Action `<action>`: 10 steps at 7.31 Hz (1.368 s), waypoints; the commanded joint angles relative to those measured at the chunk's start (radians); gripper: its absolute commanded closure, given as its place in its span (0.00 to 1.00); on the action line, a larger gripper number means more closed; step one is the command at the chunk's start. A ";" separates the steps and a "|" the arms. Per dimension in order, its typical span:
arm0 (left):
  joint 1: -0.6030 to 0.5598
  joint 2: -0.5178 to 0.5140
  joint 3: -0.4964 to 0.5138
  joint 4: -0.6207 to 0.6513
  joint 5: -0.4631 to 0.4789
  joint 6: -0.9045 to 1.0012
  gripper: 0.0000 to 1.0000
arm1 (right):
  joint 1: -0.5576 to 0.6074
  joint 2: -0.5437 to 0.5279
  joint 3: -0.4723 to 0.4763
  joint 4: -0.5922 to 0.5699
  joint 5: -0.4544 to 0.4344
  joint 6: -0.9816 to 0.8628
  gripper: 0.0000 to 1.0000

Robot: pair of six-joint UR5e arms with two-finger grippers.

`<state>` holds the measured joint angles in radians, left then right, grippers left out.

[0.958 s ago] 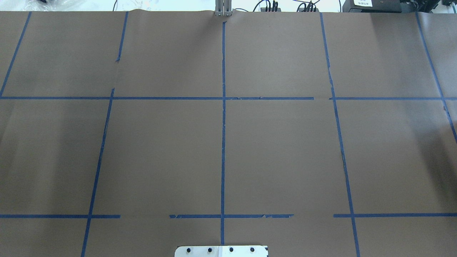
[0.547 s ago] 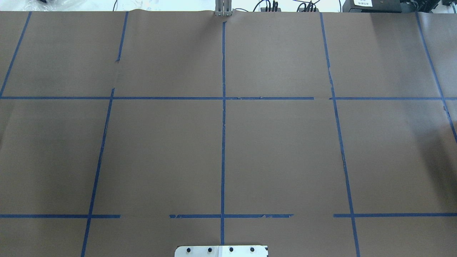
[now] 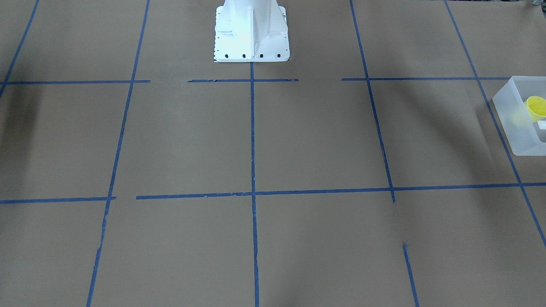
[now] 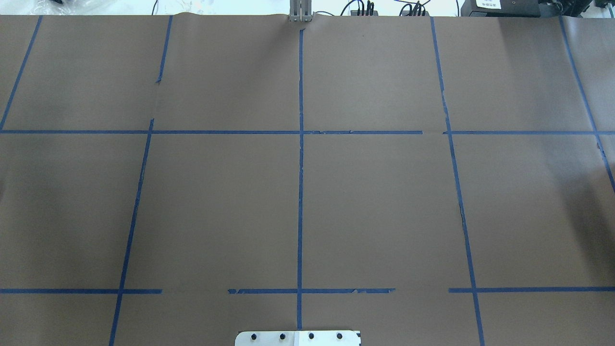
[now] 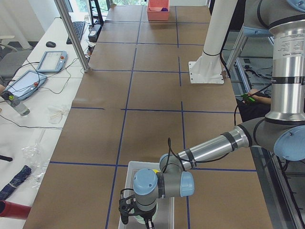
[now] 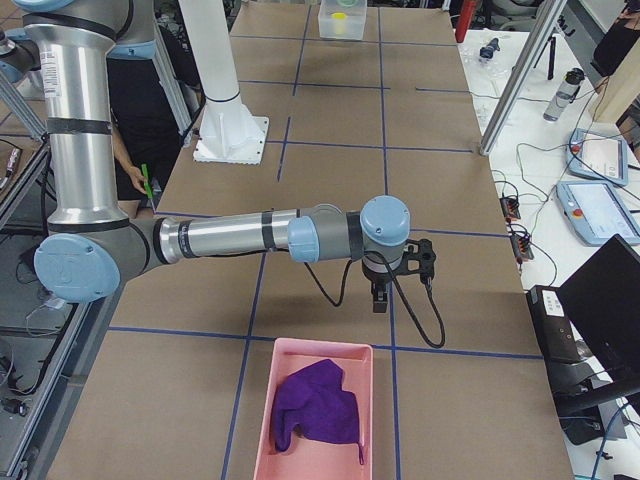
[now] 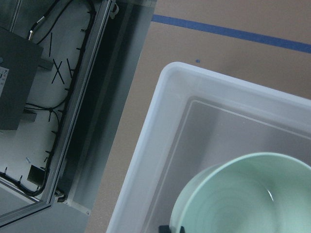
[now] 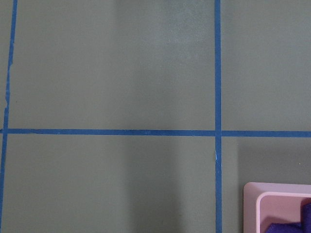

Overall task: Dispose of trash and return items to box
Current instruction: 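Lower the green bowl into the clear bin and open the left gripper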

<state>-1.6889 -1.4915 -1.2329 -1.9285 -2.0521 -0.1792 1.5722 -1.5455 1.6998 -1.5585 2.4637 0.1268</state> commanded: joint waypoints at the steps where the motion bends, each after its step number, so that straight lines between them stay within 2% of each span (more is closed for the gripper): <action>1: 0.000 -0.001 -0.003 -0.006 0.006 -0.008 0.00 | 0.000 -0.001 0.004 0.000 0.000 0.001 0.00; 3: 0.000 -0.015 -0.031 -0.004 0.000 -0.073 0.00 | -0.003 0.001 0.004 0.000 -0.002 0.001 0.00; 5: 0.000 -0.021 -0.199 0.005 -0.003 -0.259 0.00 | 0.000 -0.001 0.004 0.000 -0.003 0.001 0.00; 6: 0.000 -0.021 -0.294 0.005 -0.003 -0.285 0.00 | -0.003 0.001 0.006 0.000 -0.003 0.001 0.00; 7: 0.002 -0.020 -0.319 -0.010 -0.010 -0.287 0.00 | -0.003 0.002 0.006 0.000 -0.003 0.001 0.00; 9: 0.009 -0.035 -0.316 -0.158 -0.199 -0.286 0.00 | -0.003 0.005 0.009 0.000 -0.003 0.001 0.00; 10: 0.040 -0.036 -0.321 -0.162 -0.217 -0.287 0.00 | -0.003 0.004 0.009 0.000 -0.006 -0.001 0.00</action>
<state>-1.6738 -1.5251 -1.5497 -2.0530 -2.2100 -0.4647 1.5693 -1.5411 1.7080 -1.5585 2.4602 0.1270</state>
